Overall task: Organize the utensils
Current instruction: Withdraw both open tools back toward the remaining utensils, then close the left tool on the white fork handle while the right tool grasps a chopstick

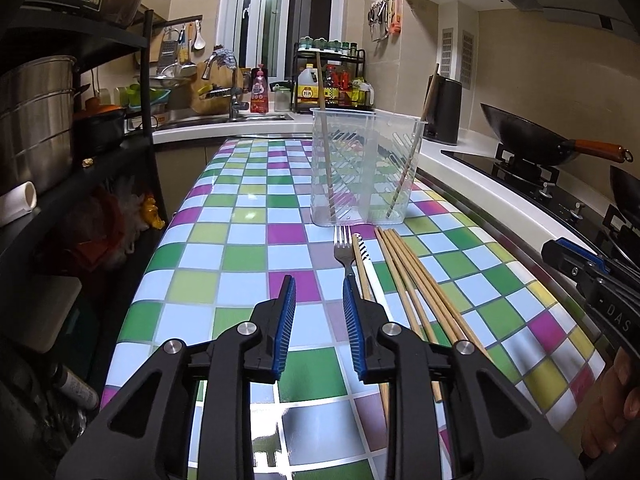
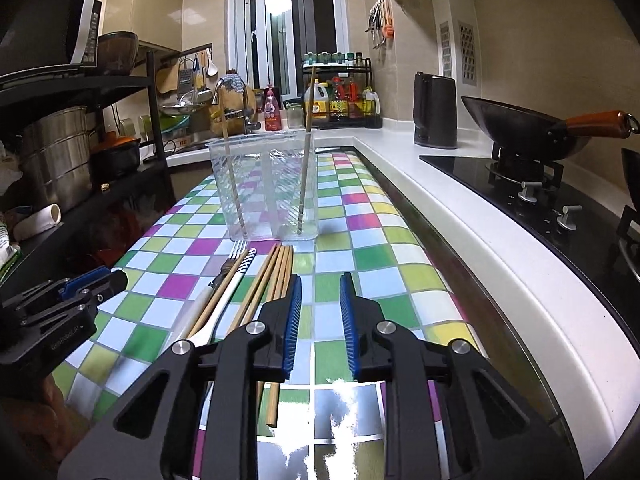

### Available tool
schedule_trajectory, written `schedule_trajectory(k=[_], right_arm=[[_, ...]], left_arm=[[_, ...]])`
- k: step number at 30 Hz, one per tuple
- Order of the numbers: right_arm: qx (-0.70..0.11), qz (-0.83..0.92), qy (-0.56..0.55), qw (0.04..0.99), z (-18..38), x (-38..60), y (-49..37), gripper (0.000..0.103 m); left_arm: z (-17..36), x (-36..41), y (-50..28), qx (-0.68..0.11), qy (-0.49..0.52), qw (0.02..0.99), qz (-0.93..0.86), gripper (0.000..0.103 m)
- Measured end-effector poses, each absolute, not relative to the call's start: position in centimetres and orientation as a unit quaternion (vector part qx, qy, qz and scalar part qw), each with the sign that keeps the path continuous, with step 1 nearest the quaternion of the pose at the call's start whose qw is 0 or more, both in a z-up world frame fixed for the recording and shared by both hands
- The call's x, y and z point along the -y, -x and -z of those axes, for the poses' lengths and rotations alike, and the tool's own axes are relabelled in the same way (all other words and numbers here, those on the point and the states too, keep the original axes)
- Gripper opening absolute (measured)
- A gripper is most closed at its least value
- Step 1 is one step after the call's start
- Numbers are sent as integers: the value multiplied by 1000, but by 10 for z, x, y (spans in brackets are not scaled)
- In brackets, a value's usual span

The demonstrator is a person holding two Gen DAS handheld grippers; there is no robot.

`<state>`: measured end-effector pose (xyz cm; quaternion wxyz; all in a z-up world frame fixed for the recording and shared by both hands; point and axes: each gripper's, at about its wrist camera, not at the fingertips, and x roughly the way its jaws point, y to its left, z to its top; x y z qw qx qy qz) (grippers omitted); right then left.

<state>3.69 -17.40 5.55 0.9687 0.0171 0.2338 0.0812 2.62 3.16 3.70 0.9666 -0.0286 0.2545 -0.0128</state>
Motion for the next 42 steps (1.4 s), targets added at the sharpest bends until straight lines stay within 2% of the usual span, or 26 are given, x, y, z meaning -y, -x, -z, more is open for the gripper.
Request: schedule_trajectory(k=[9, 13, 29, 36, 38, 42], right_arm=[[-254, -88, -20, 963, -44, 169, -37, 21], [-266, -93, -29, 959, -39, 169, -41, 17], [-359, -134, -15, 923, 6, 152, -53, 17], [-372, -133, 6, 919, 14, 147, -54, 18], [-371, -134, 8, 919, 14, 147, -54, 18], [-368, -130, 19, 920, 14, 145, -54, 16]], left_arm=[[-33, -34, -26, -263, 30, 964, 10, 24], [-30, -36, -26, -268, 38, 963, 15, 24], [-2, -19, -35, -331, 58, 940, 62, 23], [8, -16, -44, -362, 74, 928, 53, 23], [10, -17, -48, -369, 80, 925, 46, 19], [12, -14, -53, -377, 86, 921, 47, 18]])
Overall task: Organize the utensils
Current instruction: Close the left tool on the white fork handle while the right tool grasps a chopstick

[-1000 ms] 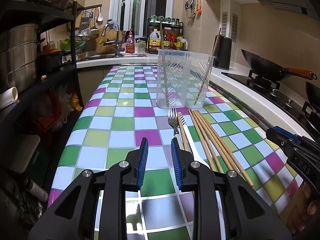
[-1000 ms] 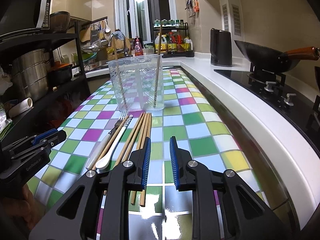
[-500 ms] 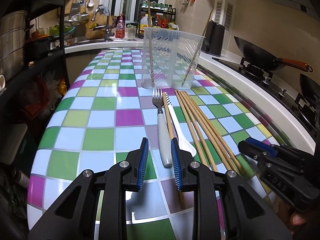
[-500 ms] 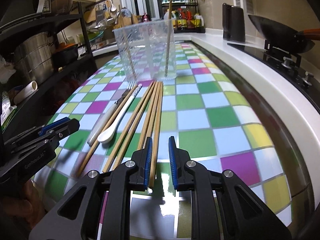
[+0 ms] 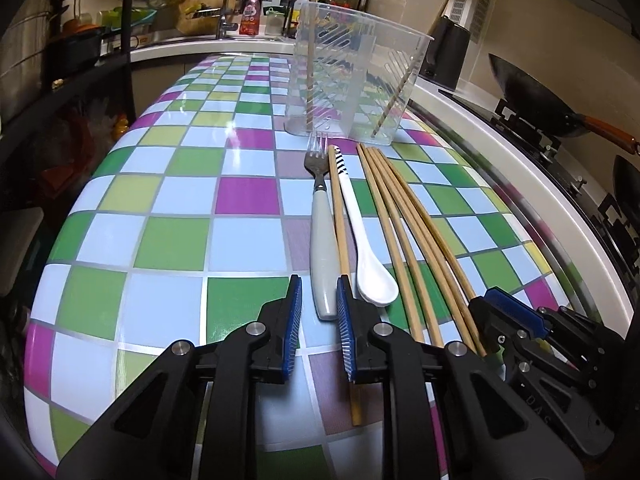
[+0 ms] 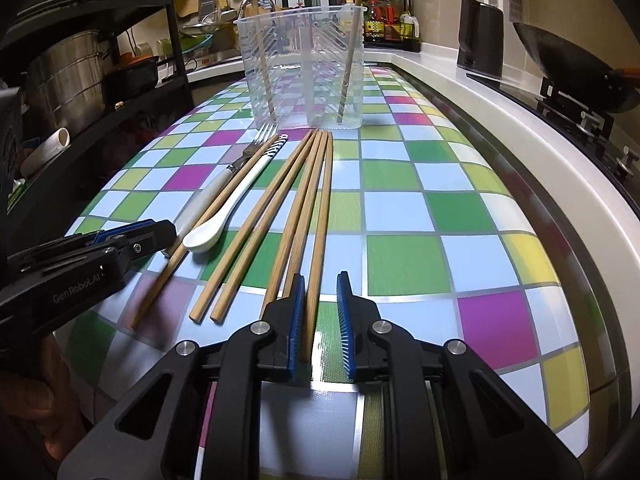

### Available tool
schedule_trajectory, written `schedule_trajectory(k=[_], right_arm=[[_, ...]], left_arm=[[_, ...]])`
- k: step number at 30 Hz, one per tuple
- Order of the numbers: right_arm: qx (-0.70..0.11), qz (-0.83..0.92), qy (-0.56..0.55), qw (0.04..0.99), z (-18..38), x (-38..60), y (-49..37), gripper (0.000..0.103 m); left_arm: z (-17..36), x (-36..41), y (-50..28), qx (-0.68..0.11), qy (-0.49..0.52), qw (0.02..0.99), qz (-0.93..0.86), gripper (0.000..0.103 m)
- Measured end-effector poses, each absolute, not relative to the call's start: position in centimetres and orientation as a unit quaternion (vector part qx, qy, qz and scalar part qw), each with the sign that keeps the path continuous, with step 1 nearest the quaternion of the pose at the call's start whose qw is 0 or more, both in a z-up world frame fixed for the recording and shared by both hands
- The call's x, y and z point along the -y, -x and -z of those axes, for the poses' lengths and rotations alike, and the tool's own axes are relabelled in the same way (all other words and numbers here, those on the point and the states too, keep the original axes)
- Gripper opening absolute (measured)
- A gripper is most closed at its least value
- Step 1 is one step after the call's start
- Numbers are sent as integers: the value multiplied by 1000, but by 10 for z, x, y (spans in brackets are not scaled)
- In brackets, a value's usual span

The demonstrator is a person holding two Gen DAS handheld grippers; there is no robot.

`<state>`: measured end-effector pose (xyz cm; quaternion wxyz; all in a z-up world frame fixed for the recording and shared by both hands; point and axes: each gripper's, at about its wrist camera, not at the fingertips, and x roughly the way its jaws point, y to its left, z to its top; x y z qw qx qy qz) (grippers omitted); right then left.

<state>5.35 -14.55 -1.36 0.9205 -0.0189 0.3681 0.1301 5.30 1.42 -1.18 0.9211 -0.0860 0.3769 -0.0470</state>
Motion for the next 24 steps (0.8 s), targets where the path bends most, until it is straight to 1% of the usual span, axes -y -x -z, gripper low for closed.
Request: schedule_trajectory(k=[2, 10, 13, 24], right_arm=[[-368, -129, 20, 921, 14, 145, -53, 13], [-368, -127, 29, 921, 13, 143, -54, 10], [-368, -124, 29, 921, 13, 144, -54, 7], [-372, -43, 16, 927, 14, 165, -60, 7]], left_arm=[[13, -11, -56, -382, 84, 919, 48, 18], [14, -7, -66, -392, 86, 915, 44, 18], [14, -8, -66, -395, 85, 914, 39, 17], [12, -30, -48, -407, 78, 910, 11, 17]])
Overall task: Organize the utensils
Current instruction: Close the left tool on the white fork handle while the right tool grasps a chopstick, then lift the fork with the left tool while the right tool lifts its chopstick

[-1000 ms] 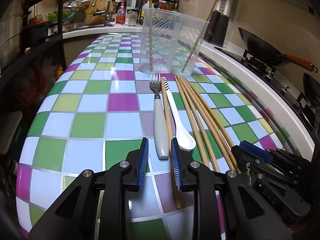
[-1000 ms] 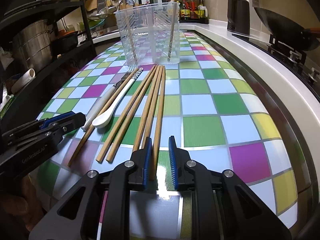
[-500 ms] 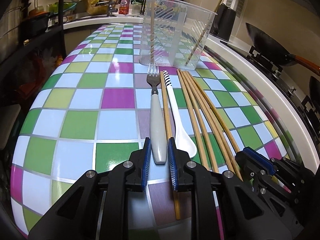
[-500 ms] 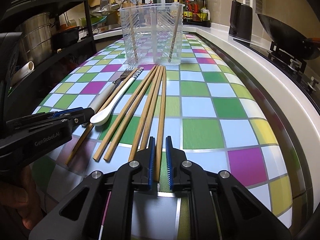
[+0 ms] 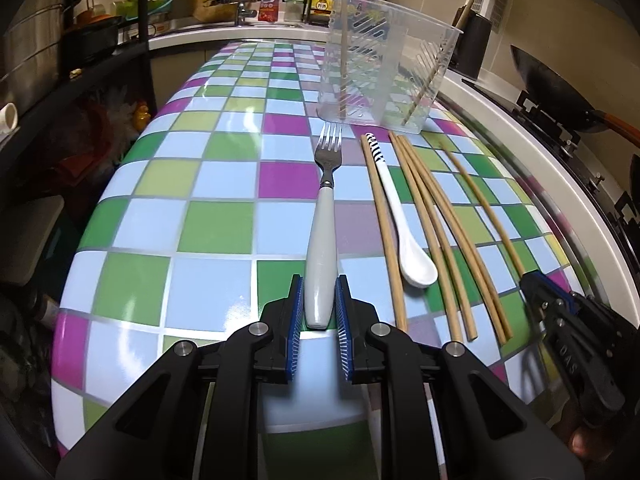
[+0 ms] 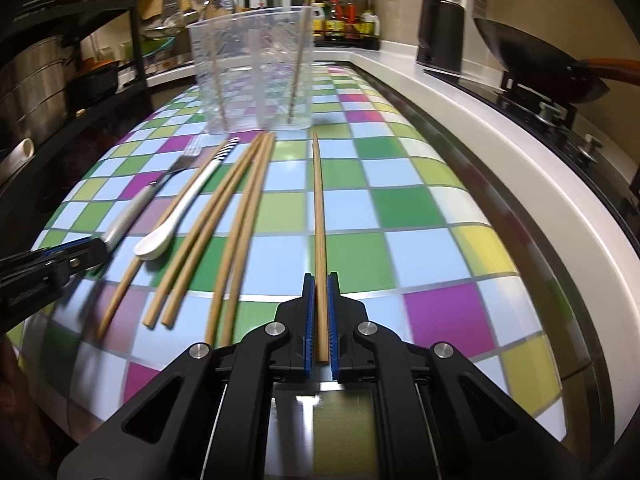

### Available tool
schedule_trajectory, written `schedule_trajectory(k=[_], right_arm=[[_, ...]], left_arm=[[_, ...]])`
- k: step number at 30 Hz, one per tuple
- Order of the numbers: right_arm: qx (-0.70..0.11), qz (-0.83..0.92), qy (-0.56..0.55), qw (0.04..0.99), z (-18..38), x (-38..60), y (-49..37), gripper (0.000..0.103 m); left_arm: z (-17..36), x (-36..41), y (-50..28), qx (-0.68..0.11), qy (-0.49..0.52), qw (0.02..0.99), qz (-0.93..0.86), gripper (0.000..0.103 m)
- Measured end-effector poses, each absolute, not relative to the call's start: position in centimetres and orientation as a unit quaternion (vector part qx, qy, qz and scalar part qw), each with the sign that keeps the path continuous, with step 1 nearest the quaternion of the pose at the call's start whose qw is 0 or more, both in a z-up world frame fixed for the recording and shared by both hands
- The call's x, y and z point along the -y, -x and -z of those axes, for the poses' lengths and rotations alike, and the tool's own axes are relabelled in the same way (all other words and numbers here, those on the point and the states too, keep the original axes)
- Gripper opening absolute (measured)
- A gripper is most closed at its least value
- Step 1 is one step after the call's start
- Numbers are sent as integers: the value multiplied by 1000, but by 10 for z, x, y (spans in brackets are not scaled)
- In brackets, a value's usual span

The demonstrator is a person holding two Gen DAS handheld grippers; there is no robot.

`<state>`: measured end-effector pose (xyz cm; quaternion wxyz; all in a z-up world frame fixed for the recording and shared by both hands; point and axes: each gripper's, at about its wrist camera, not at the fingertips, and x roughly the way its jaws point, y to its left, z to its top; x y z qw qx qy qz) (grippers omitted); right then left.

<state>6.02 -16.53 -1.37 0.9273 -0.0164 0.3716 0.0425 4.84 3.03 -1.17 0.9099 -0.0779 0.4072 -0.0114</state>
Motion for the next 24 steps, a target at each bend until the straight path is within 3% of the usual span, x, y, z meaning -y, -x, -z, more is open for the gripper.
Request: schedule_trajectory(k=[24], right_arm=[[-364, -48, 22, 930, 15, 162, -63, 8]], left_arm=[[15, -13, -61, -384, 7, 923, -9, 18]])
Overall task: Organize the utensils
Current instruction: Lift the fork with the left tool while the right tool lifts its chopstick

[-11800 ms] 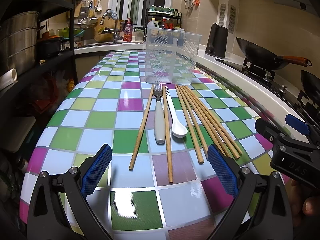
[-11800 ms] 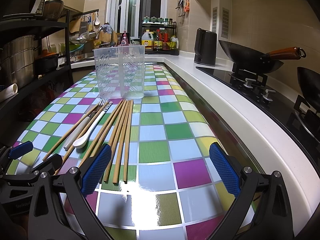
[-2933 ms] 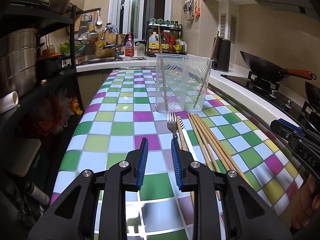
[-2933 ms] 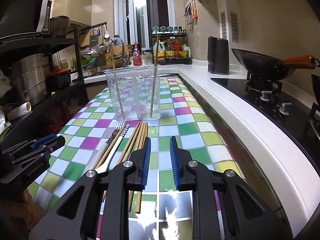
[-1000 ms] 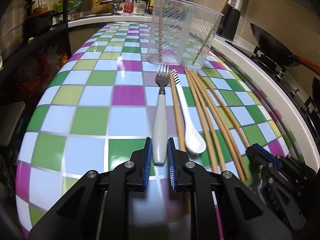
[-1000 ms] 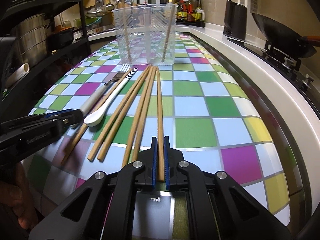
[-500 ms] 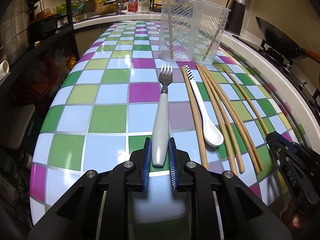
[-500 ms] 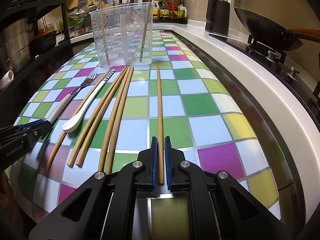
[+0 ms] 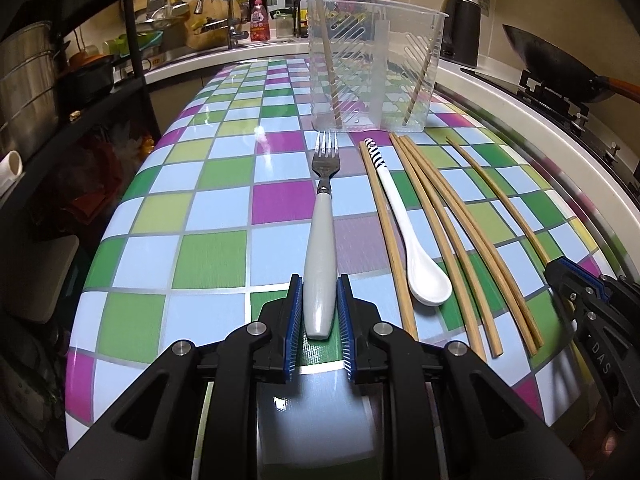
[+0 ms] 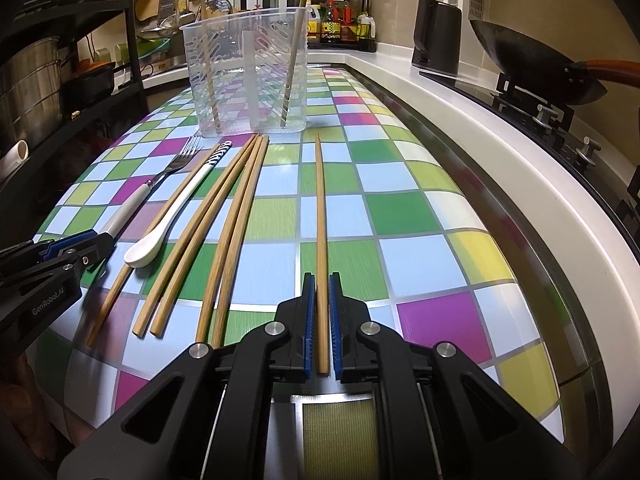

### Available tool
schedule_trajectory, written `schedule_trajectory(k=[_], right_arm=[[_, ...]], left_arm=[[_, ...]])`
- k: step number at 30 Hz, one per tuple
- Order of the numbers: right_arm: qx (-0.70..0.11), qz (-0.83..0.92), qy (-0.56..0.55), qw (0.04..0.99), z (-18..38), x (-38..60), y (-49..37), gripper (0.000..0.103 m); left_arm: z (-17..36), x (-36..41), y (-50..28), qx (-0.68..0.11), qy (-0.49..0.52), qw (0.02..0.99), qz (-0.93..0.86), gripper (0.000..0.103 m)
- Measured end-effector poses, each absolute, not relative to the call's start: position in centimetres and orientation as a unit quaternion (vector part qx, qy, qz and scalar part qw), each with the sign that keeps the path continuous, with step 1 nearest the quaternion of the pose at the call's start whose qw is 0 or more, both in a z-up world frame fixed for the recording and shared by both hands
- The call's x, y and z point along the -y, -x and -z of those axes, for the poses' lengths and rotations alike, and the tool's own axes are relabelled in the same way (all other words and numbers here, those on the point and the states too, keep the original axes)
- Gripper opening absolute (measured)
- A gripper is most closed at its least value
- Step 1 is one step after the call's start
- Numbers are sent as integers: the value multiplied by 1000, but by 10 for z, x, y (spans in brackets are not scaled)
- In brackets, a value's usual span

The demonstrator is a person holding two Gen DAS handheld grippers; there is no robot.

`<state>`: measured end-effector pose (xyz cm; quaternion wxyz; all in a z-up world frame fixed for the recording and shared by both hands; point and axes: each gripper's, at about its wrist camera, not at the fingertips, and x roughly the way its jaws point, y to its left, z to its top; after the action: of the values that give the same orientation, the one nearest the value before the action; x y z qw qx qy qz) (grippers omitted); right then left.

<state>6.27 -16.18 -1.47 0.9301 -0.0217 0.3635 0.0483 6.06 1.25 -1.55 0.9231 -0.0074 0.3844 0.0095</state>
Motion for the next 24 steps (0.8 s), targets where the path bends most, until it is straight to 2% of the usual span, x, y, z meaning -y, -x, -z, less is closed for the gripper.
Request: schedule_trajectory(k=[13, 24], right_arm=[[-335, -58, 37, 940, 18, 161, -60, 8], [-356, -57, 25, 933, 15, 164, -61, 6]], left_arm=[[16, -12, -58, -377, 6, 926, -8, 18], [14, -13, -59, -381, 16, 924, -2, 17]])
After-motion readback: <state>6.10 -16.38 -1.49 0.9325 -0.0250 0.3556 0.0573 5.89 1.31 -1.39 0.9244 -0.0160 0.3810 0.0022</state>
